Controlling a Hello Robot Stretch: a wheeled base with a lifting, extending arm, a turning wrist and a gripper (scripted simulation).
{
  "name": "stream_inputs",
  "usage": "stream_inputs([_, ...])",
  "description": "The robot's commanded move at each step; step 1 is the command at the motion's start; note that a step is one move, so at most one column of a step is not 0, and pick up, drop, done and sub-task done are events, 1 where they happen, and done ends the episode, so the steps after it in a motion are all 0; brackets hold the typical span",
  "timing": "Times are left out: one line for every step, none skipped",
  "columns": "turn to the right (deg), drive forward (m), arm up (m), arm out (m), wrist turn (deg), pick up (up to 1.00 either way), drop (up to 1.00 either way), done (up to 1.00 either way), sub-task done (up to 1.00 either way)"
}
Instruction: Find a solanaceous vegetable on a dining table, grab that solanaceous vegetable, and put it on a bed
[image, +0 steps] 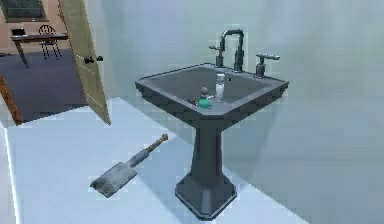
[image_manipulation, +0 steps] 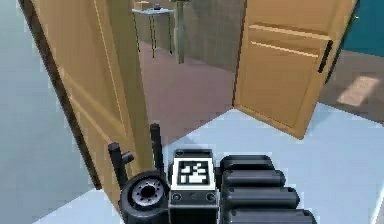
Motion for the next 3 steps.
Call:
stream_inputs([45.0, 0.0, 0.0, 0.0, 0.0, 0.0, 0.0, 0.0, 0.0])
stream_inputs([0.0, 0.05, 0.0, 0.0, 0.0, 0.0, 0.0, 0.0, 0.0])
stream_inputs([-45.0, 0.0, 0.0, 0.0, 0.0, 0.0, 0.0, 0.0, 0.0])
